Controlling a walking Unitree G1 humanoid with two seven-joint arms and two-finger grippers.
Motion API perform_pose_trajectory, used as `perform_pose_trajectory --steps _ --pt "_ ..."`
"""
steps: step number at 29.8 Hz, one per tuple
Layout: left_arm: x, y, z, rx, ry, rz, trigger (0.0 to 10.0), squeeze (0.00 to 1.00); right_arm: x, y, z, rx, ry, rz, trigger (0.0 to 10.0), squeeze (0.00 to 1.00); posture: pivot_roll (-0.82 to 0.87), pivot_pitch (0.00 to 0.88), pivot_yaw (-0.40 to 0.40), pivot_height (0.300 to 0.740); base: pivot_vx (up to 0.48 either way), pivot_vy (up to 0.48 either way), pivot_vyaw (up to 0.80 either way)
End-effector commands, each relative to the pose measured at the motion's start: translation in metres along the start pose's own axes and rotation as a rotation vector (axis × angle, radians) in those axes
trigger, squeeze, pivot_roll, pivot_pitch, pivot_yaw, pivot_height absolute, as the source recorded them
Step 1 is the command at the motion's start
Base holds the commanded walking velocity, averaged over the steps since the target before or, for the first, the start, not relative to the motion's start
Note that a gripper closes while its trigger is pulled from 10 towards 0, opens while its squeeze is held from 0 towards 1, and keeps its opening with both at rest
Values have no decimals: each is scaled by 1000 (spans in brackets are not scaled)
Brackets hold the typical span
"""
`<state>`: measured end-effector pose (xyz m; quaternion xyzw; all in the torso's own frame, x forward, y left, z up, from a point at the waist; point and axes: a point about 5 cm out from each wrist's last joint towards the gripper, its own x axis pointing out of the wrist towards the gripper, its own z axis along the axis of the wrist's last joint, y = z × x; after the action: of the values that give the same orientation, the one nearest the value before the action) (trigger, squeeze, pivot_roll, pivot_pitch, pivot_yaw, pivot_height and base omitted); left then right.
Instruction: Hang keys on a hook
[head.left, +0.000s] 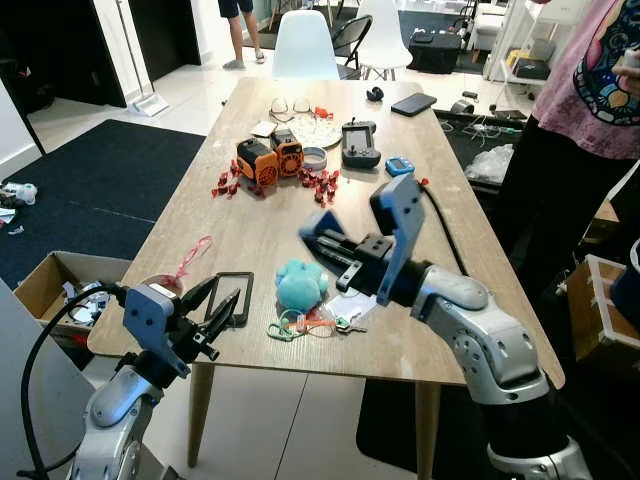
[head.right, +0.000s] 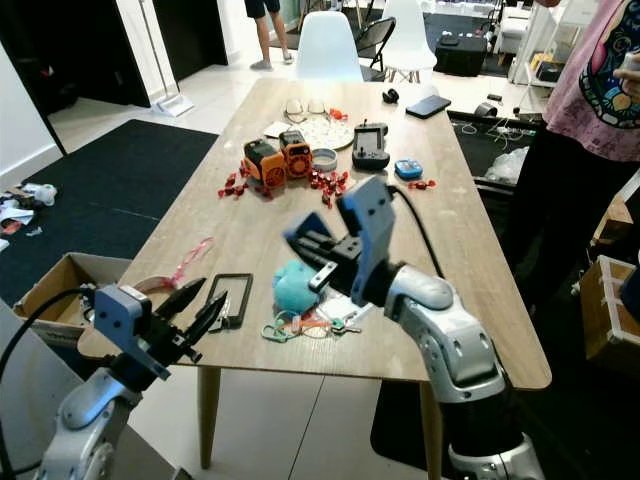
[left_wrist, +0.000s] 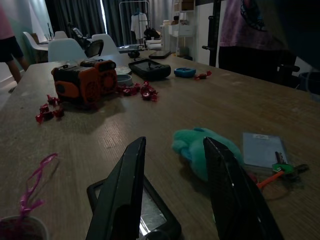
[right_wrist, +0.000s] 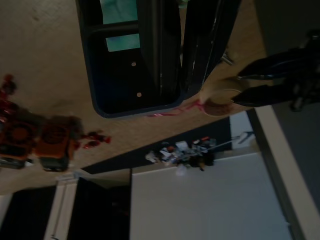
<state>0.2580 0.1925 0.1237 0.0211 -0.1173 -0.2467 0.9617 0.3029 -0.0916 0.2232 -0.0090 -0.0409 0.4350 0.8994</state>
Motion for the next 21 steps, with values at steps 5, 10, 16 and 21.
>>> perform_pose_trajectory --steps 5,10,16,21 --pt "4 -12 -2 -46 2 -46 10000 0 -2 -11 -8 -46 31 -98 0 0 37 67 -2 740 0 0 0" --pt "5 -18 -2 -73 4 -86 10000 0 -3 -25 -10 -52 20 -227 0 0 37 64 -2 740 0 0 0" --pt "13 -32 7 -92 -21 -174 10000 0 -4 -29 -20 -17 25 -256 0 0 35 56 -5 740 0 0 0" --pt "22 -35 18 -42 -52 -214 10000 0 -2 -28 -26 -85 79 -245 0 0 35 49 -6 740 0 0 0"
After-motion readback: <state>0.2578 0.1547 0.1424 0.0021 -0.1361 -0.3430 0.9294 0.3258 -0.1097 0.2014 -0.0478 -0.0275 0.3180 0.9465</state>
